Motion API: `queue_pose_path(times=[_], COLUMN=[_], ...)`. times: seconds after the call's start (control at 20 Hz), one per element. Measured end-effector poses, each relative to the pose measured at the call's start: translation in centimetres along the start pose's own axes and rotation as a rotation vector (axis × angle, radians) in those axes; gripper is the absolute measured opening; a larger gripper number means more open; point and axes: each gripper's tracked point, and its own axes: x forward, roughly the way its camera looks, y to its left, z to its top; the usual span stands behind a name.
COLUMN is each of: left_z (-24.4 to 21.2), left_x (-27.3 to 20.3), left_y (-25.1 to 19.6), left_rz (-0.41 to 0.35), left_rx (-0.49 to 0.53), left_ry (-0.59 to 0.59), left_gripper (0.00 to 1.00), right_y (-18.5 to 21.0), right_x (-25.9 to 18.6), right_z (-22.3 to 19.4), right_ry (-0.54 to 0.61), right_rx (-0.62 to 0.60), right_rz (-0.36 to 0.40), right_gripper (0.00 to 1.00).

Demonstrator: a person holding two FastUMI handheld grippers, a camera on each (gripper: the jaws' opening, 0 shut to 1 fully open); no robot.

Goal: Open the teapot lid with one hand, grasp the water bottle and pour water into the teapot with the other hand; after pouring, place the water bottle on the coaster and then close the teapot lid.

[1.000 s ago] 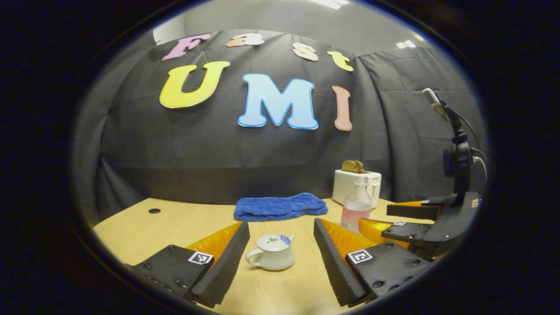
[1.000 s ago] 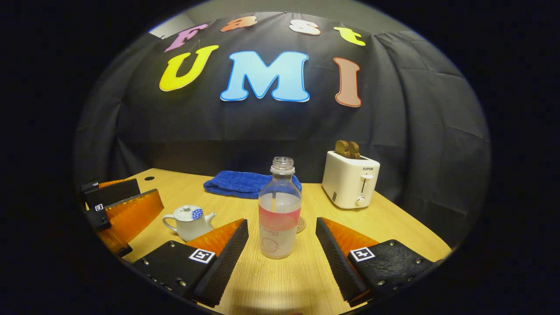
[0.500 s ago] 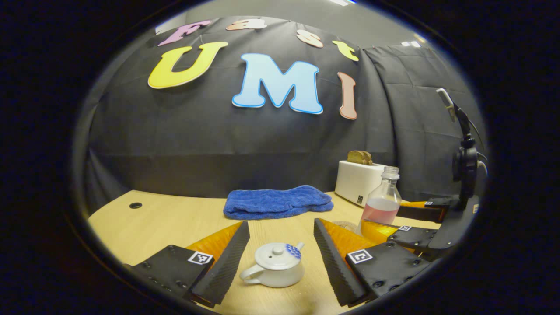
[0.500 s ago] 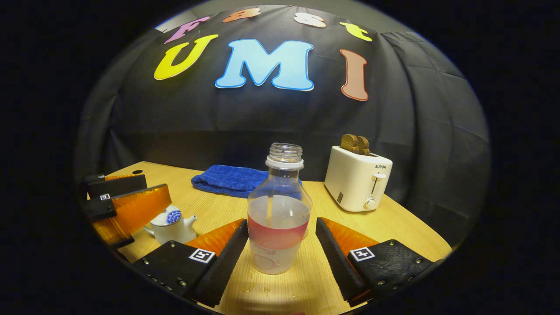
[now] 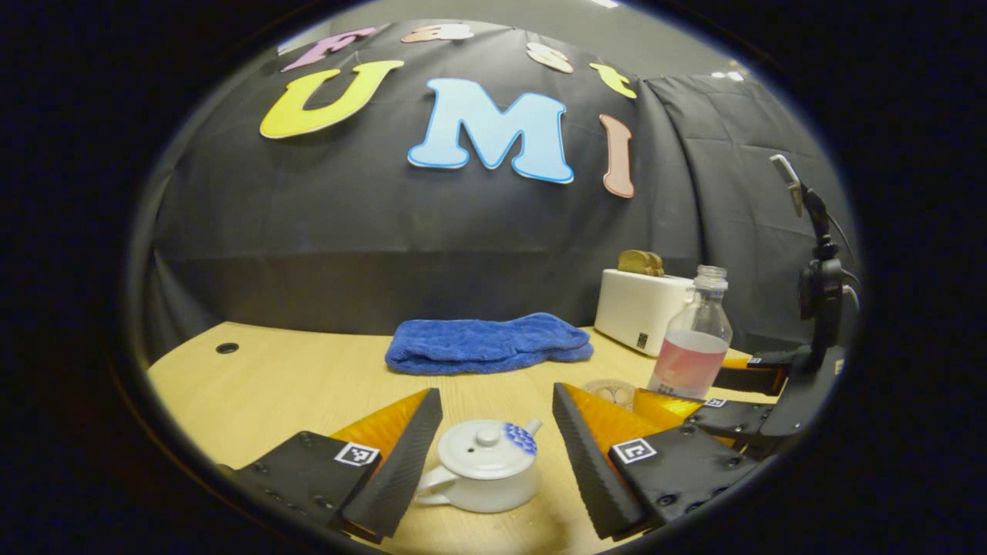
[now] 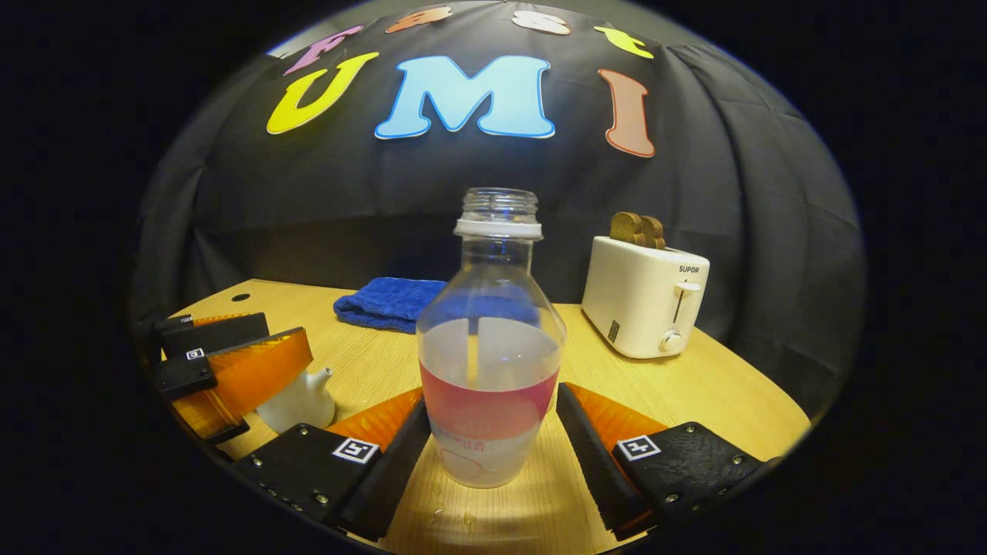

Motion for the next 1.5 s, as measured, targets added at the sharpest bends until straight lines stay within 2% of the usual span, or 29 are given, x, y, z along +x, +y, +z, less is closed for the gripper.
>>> queue_pose_path(times=[0.15,0.35,0.4,0.45,0.5,0.55,0.7,0.75,0.8,1.05,1.3,1.35,1.5], left_z=[-0.3,-0.4,-0.4,-0.4,-0.5,-0.5,-0.5,-0.5,-0.5,-0.2,-0.1,-0.3,0.3], left_x=[-0.1,-0.2,-0.4,-0.3,-0.3,-0.3,-0.2,0.0,-0.3,-0.6,-0.5,-0.6,-0.8], left_y=[-0.1,0.0,-0.1,-0.1,-0.2,-0.3,0.4,0.7,0.5,0.9,0.7,0.8,0.8], left_rz=[0.006,0.020,0.022,0.023,0.021,0.018,0.053,0.060,0.056,0.086,0.062,0.061,0.051], left_rx=[0.006,0.030,0.039,0.047,0.055,0.063,0.081,0.079,0.074,0.080,0.042,0.036,0.017], left_ry=[0.008,0.007,0.012,0.013,0.018,0.022,0.019,0.021,0.012,0.009,-0.008,-0.010,-0.032], left_gripper=[0.84,0.62,0.59,0.59,0.60,0.60,0.60,0.37,0.22,0.21,0.19,0.12,0.12], right_y=[0.0,0.2,0.2,0.3,0.2,0.2,0.2,0.2,0.2,0.3,0.3,0.3,0.0], right_x=[-0.1,0.1,0.1,0.1,0.2,-0.1,0.0,0.0,-0.1,-0.2,-0.2,-0.3,-0.4], right_z=[0.0,-0.2,-0.2,-0.2,-0.4,-0.2,-0.2,-0.2,-0.3,-0.2,-0.3,-0.2,-0.2], right_ry=[-0.003,-0.004,-0.004,-0.005,-0.006,-0.006,-0.009,-0.007,-0.007,-0.007,-0.008,-0.007,-0.012], right_rx=[-0.020,-0.043,-0.040,-0.038,-0.038,-0.043,-0.055,-0.056,-0.056,-0.061,-0.058,-0.055,-0.061], right_rz=[-0.004,0.000,0.005,0.012,0.008,0.004,-0.001,0.000,0.002,0.005,0.014,0.014,0.008], right_gripper=[0.96,0.96,0.93,0.88,0.88,0.80,0.80,0.80,0.80,0.78,0.78,0.78,0.76])
